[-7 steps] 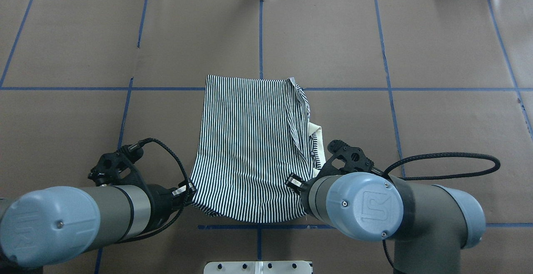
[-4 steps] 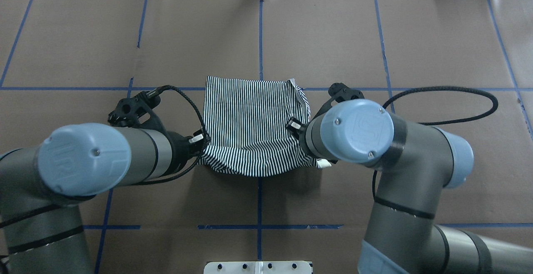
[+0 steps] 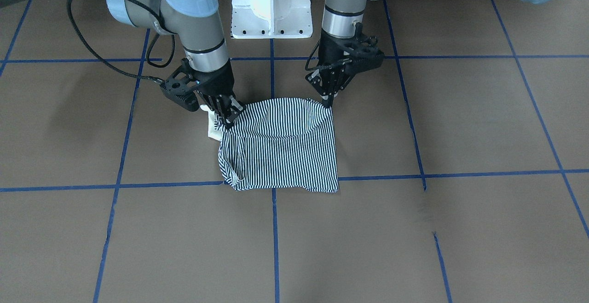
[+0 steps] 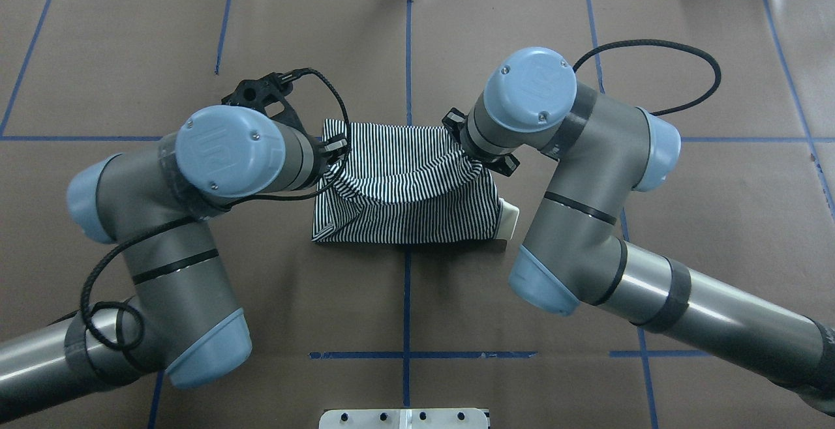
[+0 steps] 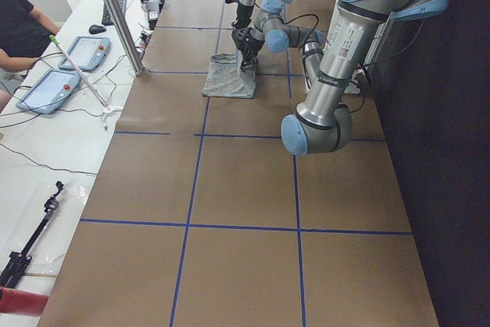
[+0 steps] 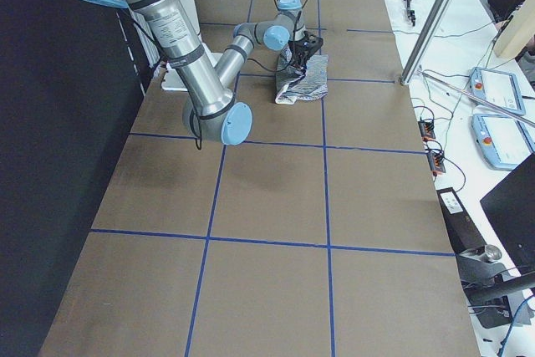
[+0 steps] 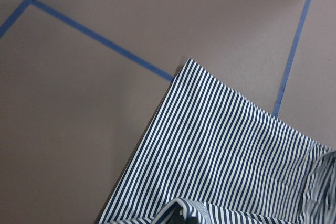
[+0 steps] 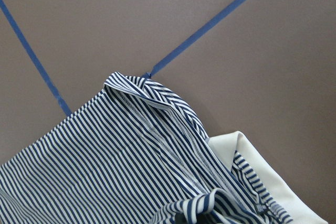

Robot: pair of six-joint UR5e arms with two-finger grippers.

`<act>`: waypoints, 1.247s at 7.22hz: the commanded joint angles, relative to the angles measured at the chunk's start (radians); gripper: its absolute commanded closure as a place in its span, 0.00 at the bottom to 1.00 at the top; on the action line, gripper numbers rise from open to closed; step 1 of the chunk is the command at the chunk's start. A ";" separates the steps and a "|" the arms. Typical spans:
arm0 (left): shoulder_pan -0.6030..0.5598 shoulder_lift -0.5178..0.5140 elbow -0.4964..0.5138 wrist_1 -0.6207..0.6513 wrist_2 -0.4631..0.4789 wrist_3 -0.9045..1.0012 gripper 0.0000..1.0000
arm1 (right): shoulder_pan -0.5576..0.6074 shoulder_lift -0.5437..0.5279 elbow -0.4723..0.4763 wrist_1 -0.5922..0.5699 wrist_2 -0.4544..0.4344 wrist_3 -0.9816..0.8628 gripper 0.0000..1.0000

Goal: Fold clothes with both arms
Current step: 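Grasp the near edge with both grippers and fold it away from the robot, then lay the folded edge down and open both grippers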

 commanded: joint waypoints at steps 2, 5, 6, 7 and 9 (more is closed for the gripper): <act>-0.093 -0.114 0.382 -0.232 0.098 0.269 0.96 | 0.093 0.134 -0.359 0.184 0.077 -0.089 1.00; -0.135 -0.168 0.550 -0.363 0.136 0.402 0.00 | 0.184 0.208 -0.560 0.314 0.156 -0.232 0.00; -0.143 -0.159 0.516 -0.368 0.131 0.403 0.00 | 0.229 0.206 -0.560 0.314 0.222 -0.304 0.00; -0.144 -0.137 0.460 -0.365 0.113 0.403 0.00 | 0.246 0.205 -0.558 0.314 0.253 -0.321 0.00; -0.147 -0.092 0.346 -0.359 -0.009 0.400 0.00 | 0.251 0.184 -0.528 0.317 0.264 -0.326 0.00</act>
